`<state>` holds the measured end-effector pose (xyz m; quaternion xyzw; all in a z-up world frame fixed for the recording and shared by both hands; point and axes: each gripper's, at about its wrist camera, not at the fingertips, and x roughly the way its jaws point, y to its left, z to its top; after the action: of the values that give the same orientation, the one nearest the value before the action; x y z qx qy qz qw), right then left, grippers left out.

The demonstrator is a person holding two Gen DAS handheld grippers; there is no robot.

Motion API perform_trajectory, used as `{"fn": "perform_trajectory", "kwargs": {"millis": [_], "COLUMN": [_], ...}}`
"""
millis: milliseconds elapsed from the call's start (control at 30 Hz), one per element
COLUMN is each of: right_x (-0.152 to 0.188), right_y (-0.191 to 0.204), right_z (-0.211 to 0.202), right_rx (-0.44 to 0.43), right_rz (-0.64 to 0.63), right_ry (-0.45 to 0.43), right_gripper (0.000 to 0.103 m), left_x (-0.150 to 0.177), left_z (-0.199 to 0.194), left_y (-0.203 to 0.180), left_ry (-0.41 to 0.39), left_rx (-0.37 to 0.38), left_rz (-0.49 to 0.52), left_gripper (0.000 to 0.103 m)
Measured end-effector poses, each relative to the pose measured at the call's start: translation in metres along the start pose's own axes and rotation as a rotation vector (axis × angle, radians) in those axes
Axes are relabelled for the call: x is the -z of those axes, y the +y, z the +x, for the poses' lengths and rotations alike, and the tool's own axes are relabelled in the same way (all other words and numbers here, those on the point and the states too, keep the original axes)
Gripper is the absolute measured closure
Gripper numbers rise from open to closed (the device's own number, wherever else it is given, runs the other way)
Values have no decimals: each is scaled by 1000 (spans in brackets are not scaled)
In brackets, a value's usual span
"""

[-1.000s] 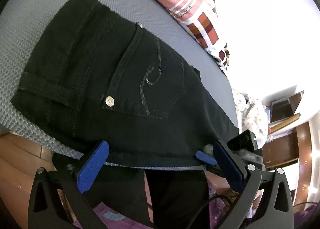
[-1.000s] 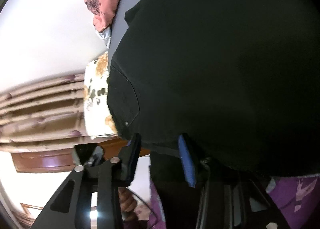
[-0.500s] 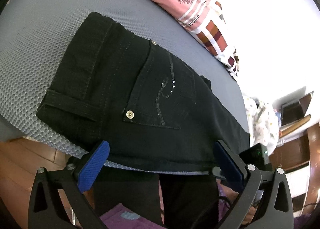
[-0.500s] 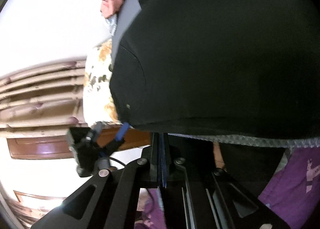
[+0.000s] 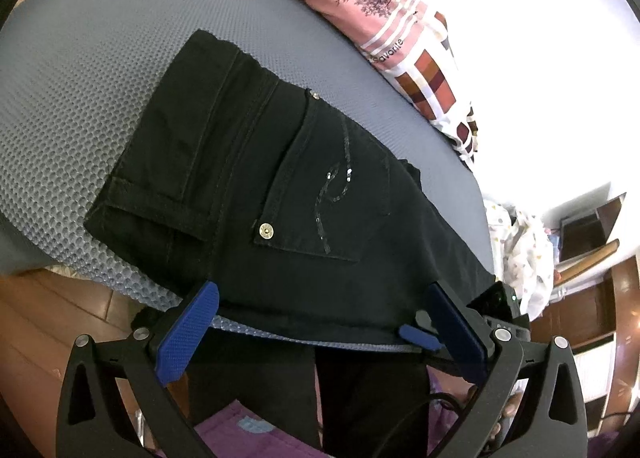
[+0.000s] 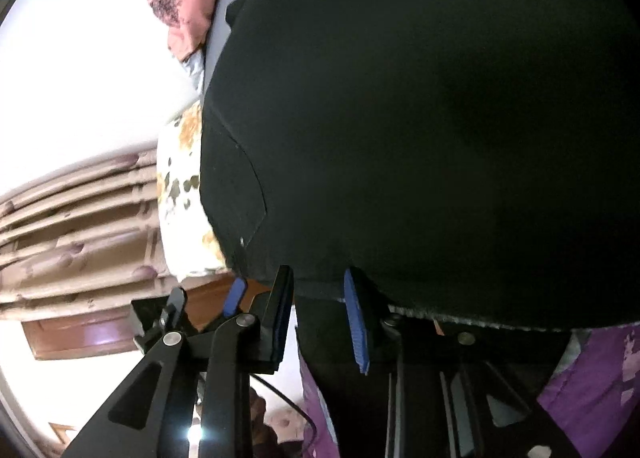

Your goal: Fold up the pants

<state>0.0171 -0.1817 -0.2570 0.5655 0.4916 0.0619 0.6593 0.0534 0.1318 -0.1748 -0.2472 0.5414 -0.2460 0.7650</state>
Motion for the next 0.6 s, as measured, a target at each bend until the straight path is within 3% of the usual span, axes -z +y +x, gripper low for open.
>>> {"fn": "perform_trajectory", "kwargs": {"millis": [200, 300, 600], "right_x": [-2, -3, 17], "right_y": [3, 5, 24], "right_z": [13, 19, 14], "right_rx": [-42, -30, 1], "right_rz": [23, -13, -133], "right_ry": [-35, -41, 54], "right_gripper": [77, 88, 99], "left_x": [-1, -1, -5], "left_z": [4, 3, -4], "left_y": [-2, 0, 0], "left_ry": [3, 3, -28], "left_rx": [2, 6, -60], "left_rz": [3, 0, 16], "left_gripper": [0, 0, 0]}}
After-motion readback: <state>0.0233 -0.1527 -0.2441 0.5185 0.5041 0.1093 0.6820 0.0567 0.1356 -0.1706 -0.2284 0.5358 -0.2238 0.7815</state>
